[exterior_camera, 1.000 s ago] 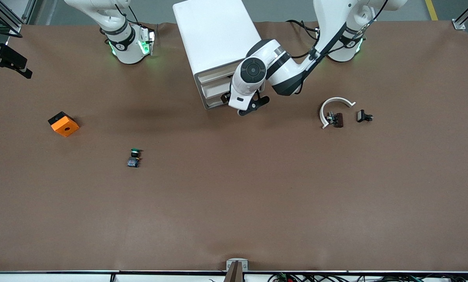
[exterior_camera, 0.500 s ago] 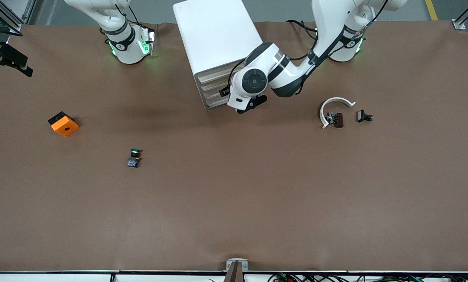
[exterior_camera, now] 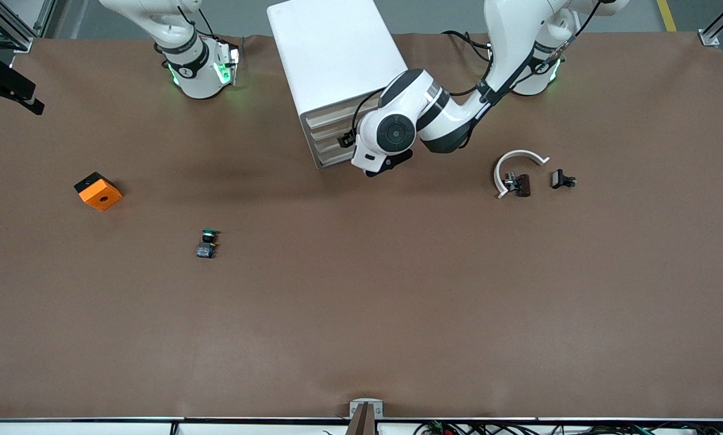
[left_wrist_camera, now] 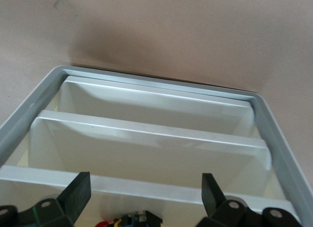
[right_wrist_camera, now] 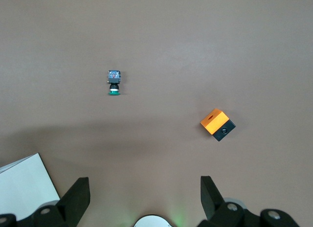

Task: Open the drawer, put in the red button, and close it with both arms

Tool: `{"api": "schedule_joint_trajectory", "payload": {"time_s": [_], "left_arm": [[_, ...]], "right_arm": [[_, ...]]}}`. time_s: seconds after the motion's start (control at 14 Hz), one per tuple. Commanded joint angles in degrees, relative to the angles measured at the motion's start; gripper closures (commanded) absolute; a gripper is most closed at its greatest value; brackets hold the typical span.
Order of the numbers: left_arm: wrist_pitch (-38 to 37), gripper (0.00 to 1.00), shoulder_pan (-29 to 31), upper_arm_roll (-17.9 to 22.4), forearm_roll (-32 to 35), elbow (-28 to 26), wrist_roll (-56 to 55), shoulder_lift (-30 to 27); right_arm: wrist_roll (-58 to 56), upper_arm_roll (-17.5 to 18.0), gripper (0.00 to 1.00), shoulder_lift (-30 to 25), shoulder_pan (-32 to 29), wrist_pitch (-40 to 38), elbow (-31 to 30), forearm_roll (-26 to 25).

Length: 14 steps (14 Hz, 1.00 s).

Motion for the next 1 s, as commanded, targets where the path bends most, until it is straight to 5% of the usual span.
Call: {"api": "schedule_joint_trajectory", "payload": {"time_s": [0.0, 0.36, 0.93], "left_arm": [[-1.5, 0.0, 3.0, 0.0, 1.1, 3.1, 0.7, -0.2], [-7.6, 0.0, 12.4, 0.0, 1.6, 9.6, 1.7, -1.1], [-21.1, 0.0, 24.4, -0.2, 16.9, 10.4, 22.9, -10.8]], "right_arm": [[0.9, 0.7, 0.0, -0.7, -0.2, -1.0, 0.8, 0.3], [0.9, 0.8, 0.0, -0.7, 0.8, -1.1, 0.8, 0.4], [0.9, 0.6, 0.0, -0.7, 0.6, -1.0, 0.8, 0.4]]}}
